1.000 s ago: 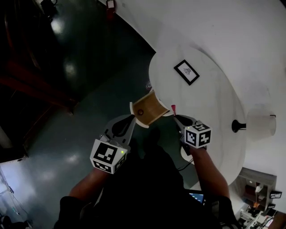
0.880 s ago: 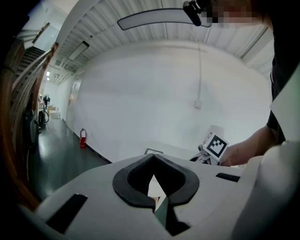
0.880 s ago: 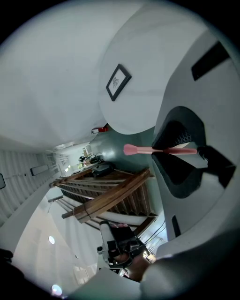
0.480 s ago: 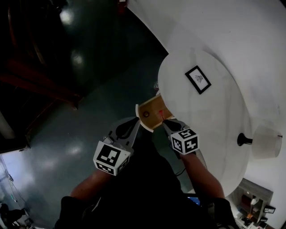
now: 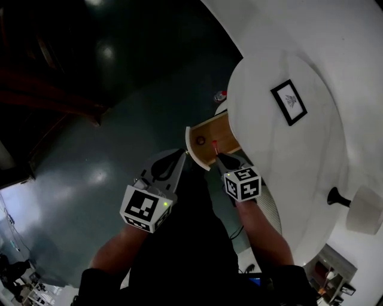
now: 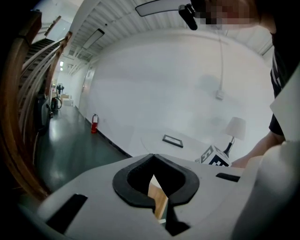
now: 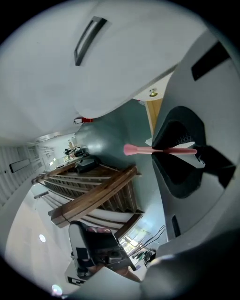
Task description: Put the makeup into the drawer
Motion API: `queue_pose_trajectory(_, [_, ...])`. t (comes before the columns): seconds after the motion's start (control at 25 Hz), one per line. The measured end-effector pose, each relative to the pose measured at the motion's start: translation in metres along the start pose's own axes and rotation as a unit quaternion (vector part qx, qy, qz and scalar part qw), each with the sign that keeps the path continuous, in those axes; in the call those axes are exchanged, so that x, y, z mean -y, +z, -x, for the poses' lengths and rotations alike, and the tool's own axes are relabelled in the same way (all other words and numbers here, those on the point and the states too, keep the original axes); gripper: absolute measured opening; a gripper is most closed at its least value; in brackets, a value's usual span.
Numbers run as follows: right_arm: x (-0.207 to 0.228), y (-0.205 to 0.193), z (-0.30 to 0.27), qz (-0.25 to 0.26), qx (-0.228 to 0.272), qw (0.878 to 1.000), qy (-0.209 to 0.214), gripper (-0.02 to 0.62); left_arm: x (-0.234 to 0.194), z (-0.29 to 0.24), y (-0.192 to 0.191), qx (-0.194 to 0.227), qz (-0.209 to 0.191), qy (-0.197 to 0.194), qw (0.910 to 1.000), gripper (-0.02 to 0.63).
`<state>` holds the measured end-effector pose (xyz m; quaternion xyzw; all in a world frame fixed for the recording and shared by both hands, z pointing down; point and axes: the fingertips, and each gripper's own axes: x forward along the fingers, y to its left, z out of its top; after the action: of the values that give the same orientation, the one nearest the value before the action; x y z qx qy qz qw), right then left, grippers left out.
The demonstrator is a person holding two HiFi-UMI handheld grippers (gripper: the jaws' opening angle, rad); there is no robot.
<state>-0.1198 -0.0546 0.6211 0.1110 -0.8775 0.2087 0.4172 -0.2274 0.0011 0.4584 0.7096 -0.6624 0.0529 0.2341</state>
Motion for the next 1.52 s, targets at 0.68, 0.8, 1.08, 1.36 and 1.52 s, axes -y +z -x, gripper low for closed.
queue_pose_trajectory(0.68, [0.073, -0.105, -0.161, -0.033, -0.063, 0.997, -0.008, 0.048, -0.044, -0.062, -0.146, -0.054, 0.029, 0.015, 0.9980, 0.011])
queue_pose_trajectory(0.8, [0.084, -0.117, -0.182, -0.055, -0.070, 0.996, -0.010, 0.048, -0.050, -0.072, -0.171, -0.066, 0.029, 0.012, 0.9973, 0.011])
queue_pose_trajectory(1.08, [0.114, -0.137, -0.220, -0.097, -0.095, 0.990, -0.021, 0.048, -0.054, -0.084, -0.198, -0.085, 0.033, 0.005, 0.9959, 0.011])
queue_pose_trajectory(1.36, [0.130, -0.152, -0.254, -0.138, -0.121, 0.982, -0.041, 0.048, -0.066, -0.091, -0.210, -0.089, 0.041, 0.014, 0.9951, 0.011])
queue_pose_trajectory(1.52, [0.135, -0.167, -0.269, -0.174, -0.144, 0.973, -0.044, 0.048, -0.069, -0.092, -0.211, -0.085, 0.050, 0.016, 0.9950, 0.011])
